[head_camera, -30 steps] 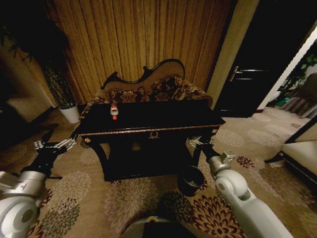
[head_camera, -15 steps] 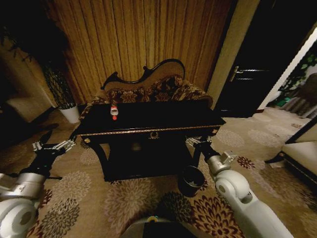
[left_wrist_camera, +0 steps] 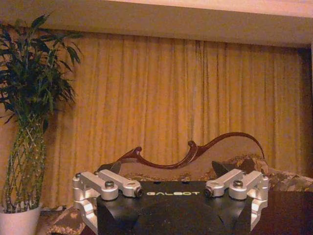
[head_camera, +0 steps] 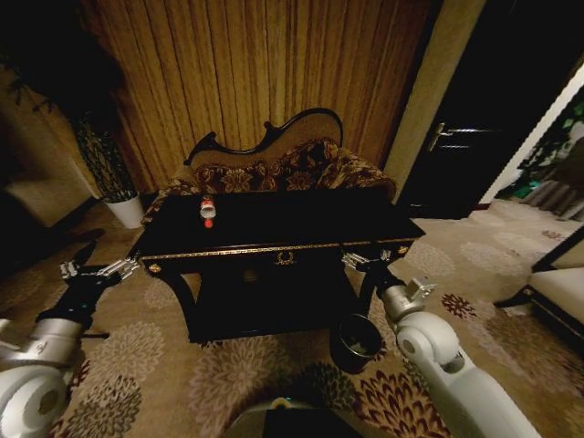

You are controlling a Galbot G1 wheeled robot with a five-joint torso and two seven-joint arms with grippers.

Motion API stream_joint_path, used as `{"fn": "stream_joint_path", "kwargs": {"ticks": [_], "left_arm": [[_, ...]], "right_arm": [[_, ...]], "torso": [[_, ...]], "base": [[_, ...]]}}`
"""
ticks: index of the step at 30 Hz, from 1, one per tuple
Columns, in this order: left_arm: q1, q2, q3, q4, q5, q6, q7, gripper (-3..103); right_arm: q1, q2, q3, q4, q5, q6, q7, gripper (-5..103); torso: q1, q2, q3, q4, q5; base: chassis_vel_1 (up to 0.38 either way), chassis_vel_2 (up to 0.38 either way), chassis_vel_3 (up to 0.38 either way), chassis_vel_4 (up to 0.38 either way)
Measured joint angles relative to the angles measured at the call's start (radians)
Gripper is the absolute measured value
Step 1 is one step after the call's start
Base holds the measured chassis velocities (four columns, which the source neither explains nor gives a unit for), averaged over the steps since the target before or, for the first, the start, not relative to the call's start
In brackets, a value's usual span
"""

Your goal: Move to the front of the table and place the trash on the table into the trash bin.

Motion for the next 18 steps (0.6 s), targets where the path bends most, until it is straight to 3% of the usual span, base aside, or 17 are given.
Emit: {"fn": "stream_joint_path", "kwargs": {"ticks": [18], "left_arm": [[0.002,-0.002,0.013,-0.010,0.003,-0.001,0.001,100]], "right_arm": [[-0.003,-0.008,0.005,0.016,0.012,-0.007,-0.003,100]], "torso": [[-0.001,0.000,0.000,0.0000,0.0000]], "base": [[-0.096,0.089,0.092,-0.093]]}}
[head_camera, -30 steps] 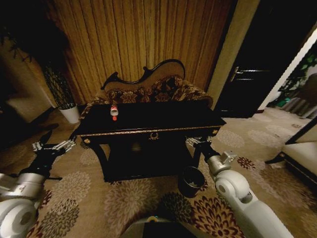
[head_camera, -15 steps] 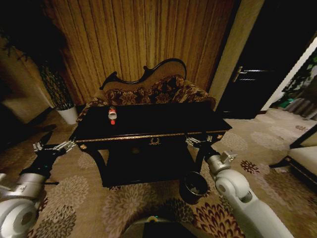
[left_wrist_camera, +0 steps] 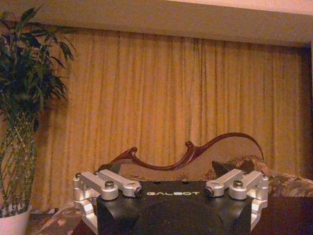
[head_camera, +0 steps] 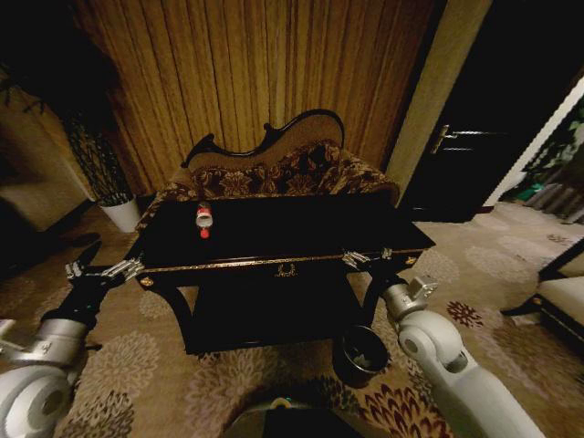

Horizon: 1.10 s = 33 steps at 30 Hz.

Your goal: Move to the front of the table and place the trash on the table into the trash bin.

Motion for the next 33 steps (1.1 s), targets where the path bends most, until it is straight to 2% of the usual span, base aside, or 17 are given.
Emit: {"fn": "stream_joint_path", "kwargs": {"ticks": [12,19,24,27,33], "left_arm": [[-0.001,-0.001,0.002,-0.001,0.001,0.000,0.000,100],[-0.019,0.014,0.018,0.018,0.000,0.006,-0.036,100],[-0.080,0.060,0.041,0.058,-0.014,0.041,-0.093,100],[-0.157,0.121,0.090,0.091,-0.030,0.070,-0.172,100],[-0.217,0.189,0.149,0.124,-0.047,0.095,-0.229,100]], "right_arm": [[-0.004,-0.002,-0.002,0.006,-0.003,-0.009,0.001,100],[-0.017,0.000,-0.004,0.011,-0.004,-0.009,0.006,100],[-0.025,0.002,0.002,0.010,-0.004,-0.009,0.010,100],[-0.034,0.001,0.000,0.035,0.000,-0.012,0.028,100],[-0.042,-0.002,-0.005,0.068,0.012,-0.025,0.044,100]], "torso": [[0.000,0.000,0.000,0.0000,-0.0001],[0.000,0.000,0.000,0.0000,0.0000],[0.000,0.000,0.000,0.0002,-0.0001],[0.000,0.000,0.000,-0.0003,-0.0001],[0.000,0.000,0.000,0.0002,-0.0002]], "base": [[-0.111,0.109,0.113,-0.123],[-0.008,0.004,0.008,-0.007],[0.000,0.000,0.000,0.000],[0.000,0.000,0.000,0.000],[0.000,0.000,0.000,0.000]]}}
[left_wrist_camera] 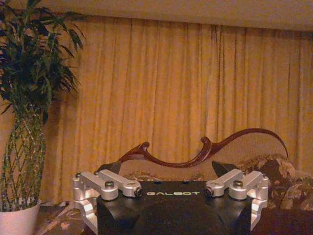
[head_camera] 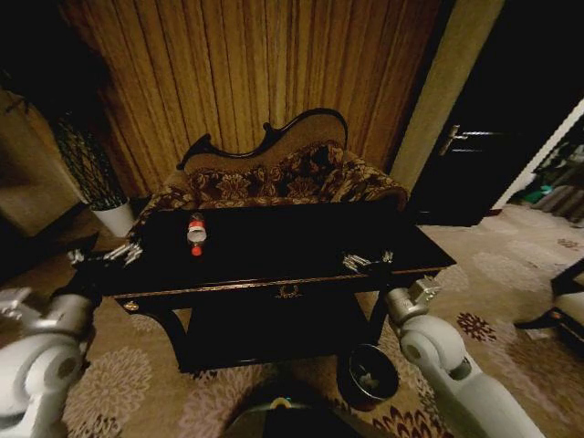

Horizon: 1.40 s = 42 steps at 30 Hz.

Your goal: Move to the front of the table and place the trash on the table into the trash bin.

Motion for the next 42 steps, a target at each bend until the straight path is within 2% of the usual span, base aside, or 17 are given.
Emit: {"fn": "stream_joint_path", "kwargs": {"ticks": [2,3,4,5,6,9,10,13,14,17,27,35,37,41,42], "left_arm": [[-0.049,0.065,0.067,0.040,-0.035,0.012,-0.079,100],[-0.049,0.065,0.067,0.040,-0.035,0.012,-0.079,100],[-0.071,0.088,0.089,0.054,-0.053,0.021,-0.107,100],[-0.109,0.125,0.129,0.076,-0.083,0.035,-0.164,100],[-0.109,0.125,0.129,0.076,-0.083,0.035,-0.164,100],[-0.213,0.200,0.231,0.127,-0.160,0.070,-0.273,100],[-0.213,0.200,0.231,0.127,-0.160,0.070,-0.273,100],[-0.286,0.243,0.317,0.180,-0.174,0.096,-0.302,100],[-0.286,0.243,0.317,0.180,-0.174,0.096,-0.302,100],[-0.351,0.274,0.384,0.234,-0.189,0.149,-0.304,100],[-0.421,0.358,0.423,0.284,-0.218,0.246,-0.248,100],[-0.509,0.403,0.498,0.345,-0.254,0.259,-0.228,100],[-0.556,0.405,0.551,0.368,-0.257,0.259,-0.228,100],[-0.618,0.388,0.618,0.392,-0.272,0.261,-0.248,100],[-0.657,0.369,0.658,0.399,-0.311,0.279,-0.283,100]], "right_arm": [[-0.005,-0.007,0.004,0.006,0.002,-0.001,0.006,100],[-0.005,-0.007,0.004,0.006,0.002,-0.001,0.006,100],[-0.006,-0.009,0.005,0.008,0.003,-0.002,0.008,100],[-0.007,-0.010,0.007,0.009,0.003,-0.002,0.010,100],[-0.007,-0.010,0.007,0.009,0.003,-0.002,0.010,100],[-0.011,-0.003,0.007,0.005,0.003,-0.002,0.012,100],[-0.011,-0.003,0.007,0.005,0.003,-0.002,0.012,100],[-0.013,0.009,0.003,-0.003,0.001,-0.005,0.013,100],[-0.013,0.009,0.003,-0.003,0.001,-0.005,0.013,100],[-0.006,0.012,-0.002,-0.011,0.000,-0.019,0.012,100],[0.013,0.013,-0.019,-0.041,-0.001,-0.021,0.011,100],[0.026,0.014,-0.030,-0.053,-0.003,-0.020,0.010,100],[0.024,0.010,-0.024,-0.054,-0.003,-0.019,0.010,100],[0.022,0.006,-0.016,-0.054,-0.001,-0.017,0.010,100],[0.020,0.004,-0.011,-0.053,0.000,-0.017,0.010,100]], "torso": [[0.000,0.000,0.000,-0.0001,-0.0001],[0.000,0.000,0.000,-0.0001,-0.0001],[0.000,0.000,0.000,-0.0001,0.0001],[0.000,0.000,0.000,-0.0002,0.0001],[0.000,0.000,0.000,-0.0002,0.0001],[0.000,0.000,0.000,-0.0003,0.0001],[0.000,0.000,0.000,-0.0003,0.0001],[0.000,0.000,0.000,-0.0003,0.0002],[0.000,0.000,0.000,-0.0003,0.0002],[0.000,0.000,0.000,-0.0003,0.0000],[0.000,0.000,0.000,0.0000,0.0002],[0.000,0.000,0.000,-0.0002,0.0002],[0.000,0.000,0.000,-0.0002,0.0002],[0.000,0.000,0.000,-0.0002,0.0002],[0.000,0.000,0.000,-0.0002,0.0002]], "base": [[0.000,0.000,0.000,0.000],[0.000,0.000,0.000,0.000],[0.000,0.000,0.000,0.000],[0.000,0.000,0.000,0.000],[0.000,0.000,0.000,0.000],[0.000,0.000,0.000,0.000],[0.000,0.000,0.000,0.000],[0.000,0.000,0.000,0.000],[0.000,0.000,0.000,0.000],[0.000,0.000,0.000,0.000],[0.000,0.000,0.000,0.000],[0.000,0.000,0.000,0.000],[0.000,0.000,0.000,0.000],[0.000,0.000,0.000,0.000],[0.000,0.000,0.000,0.000]]}}
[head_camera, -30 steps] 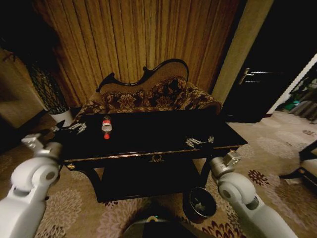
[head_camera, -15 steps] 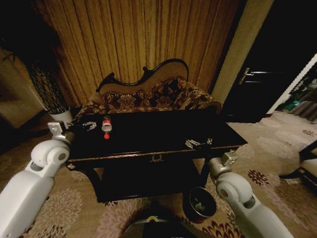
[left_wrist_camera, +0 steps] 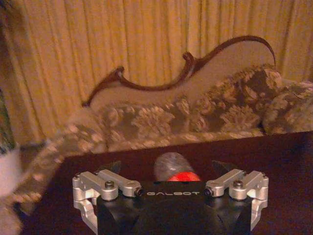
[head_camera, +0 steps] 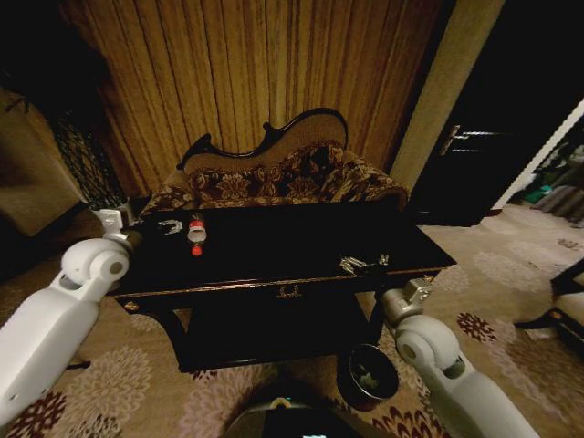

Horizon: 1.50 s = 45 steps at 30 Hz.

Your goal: Move to the front of the table and place the trash on the table into the trash bin.

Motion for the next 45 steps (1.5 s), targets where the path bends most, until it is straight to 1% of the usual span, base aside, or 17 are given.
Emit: {"fn": "stream_joint_path", "kwargs": {"ticks": [1,2,3,4,5,6,7,8,10,11,13,19,27,32,35,45], "left_arm": [[-0.016,-0.011,0.016,0.000,-0.022,0.009,-0.021,100],[-0.016,-0.011,0.016,0.000,-0.022,0.009,-0.021,100],[-0.034,-0.024,0.036,0.001,-0.050,0.019,-0.055,100],[-0.053,-0.041,0.061,0.000,-0.077,0.024,-0.103,100],[-0.061,-0.054,0.075,-0.001,-0.089,0.025,-0.132,100],[-0.061,-0.054,0.075,-0.001,-0.089,0.025,-0.132,100],[-0.065,-0.062,0.083,-0.002,-0.095,0.026,-0.151,100],[-0.068,-0.080,0.095,-0.007,-0.108,0.026,-0.208,100],[-0.062,-0.088,0.098,-0.015,-0.115,0.027,-0.251,100],[-0.062,-0.088,0.098,-0.015,-0.115,0.027,-0.251,100],[-0.052,-0.090,0.097,-0.014,-0.115,0.027,-0.269,100],[-0.030,-0.089,0.070,-0.002,-0.113,0.027,-0.276,100],[-0.009,-0.095,0.053,0.011,-0.112,0.026,-0.259,100],[-0.009,-0.100,0.053,0.023,-0.114,0.025,-0.249,100],[-0.009,-0.103,0.057,0.036,-0.113,0.025,-0.237,100],[-0.018,-0.112,0.071,0.050,-0.112,0.025,-0.229,100]], "right_arm": [[-0.001,0.000,0.002,0.000,0.000,0.000,0.000,100],[-0.001,0.000,0.002,0.000,0.000,0.000,0.000,100],[-0.002,-0.001,0.004,0.000,0.000,0.001,0.000,100],[-0.004,-0.001,0.006,-0.003,0.000,0.001,0.000,100],[-0.005,-0.001,0.007,-0.005,-0.001,0.001,0.000,100],[-0.005,-0.001,0.007,-0.005,-0.001,0.001,0.000,100],[-0.006,-0.001,0.007,-0.006,-0.001,0.001,0.000,100],[-0.007,-0.001,0.009,-0.010,-0.001,0.002,0.000,100],[-0.007,-0.002,0.009,-0.015,-0.001,0.002,0.000,100],[-0.007,-0.002,0.009,-0.015,-0.001,0.002,0.000,100],[-0.007,-0.002,0.008,-0.021,-0.001,0.003,0.000,100],[0.002,0.001,-0.009,-0.034,-0.003,0.003,0.000,100],[0.006,0.000,-0.014,-0.037,-0.004,0.004,-0.001,100],[0.001,0.001,-0.013,-0.037,-0.007,0.010,-0.001,100],[-0.002,0.001,-0.013,-0.037,-0.015,0.025,-0.003,100],[0.009,-0.001,-0.015,-0.043,-0.006,0.027,-0.003,100]], "torso": [[0.000,0.000,0.000,0.0000,0.0000],[0.000,0.000,0.000,0.0000,0.0000],[0.000,0.000,0.000,-0.0002,0.0000],[0.000,0.000,0.000,-0.0001,0.0001],[0.000,0.000,0.000,-0.0002,0.0002],[0.000,0.000,0.000,-0.0002,0.0002],[0.000,0.000,0.000,-0.0002,0.0001],[0.000,0.000,0.000,-0.0002,0.0000],[0.000,0.000,0.000,0.0000,0.0001],[0.000,0.000,0.000,0.0000,0.0001],[0.000,0.000,0.000,0.0002,-0.0001],[0.000,0.000,0.000,0.0002,0.0000],[0.000,0.000,0.000,0.0000,-0.0001],[0.000,0.000,0.000,-0.0001,-0.0001],[0.000,0.000,0.000,0.0000,-0.0001],[0.000,0.000,0.000,0.0000,-0.0001]], "base": [[0.000,0.000,0.000,0.000],[0.000,0.000,0.000,0.000],[0.000,0.000,0.000,0.000],[0.000,0.000,0.000,0.000],[0.000,0.000,0.000,0.000],[0.000,0.000,0.000,0.000],[0.000,0.000,0.000,0.000],[0.000,0.000,0.000,0.000],[0.000,0.000,0.000,0.000],[0.000,0.000,0.000,0.000],[0.000,0.000,0.000,0.000],[0.000,0.000,0.000,0.000],[0.000,0.000,0.000,0.000],[0.000,0.000,0.000,0.000],[0.000,0.000,0.000,0.000],[0.000,0.000,0.000,0.000]]}}
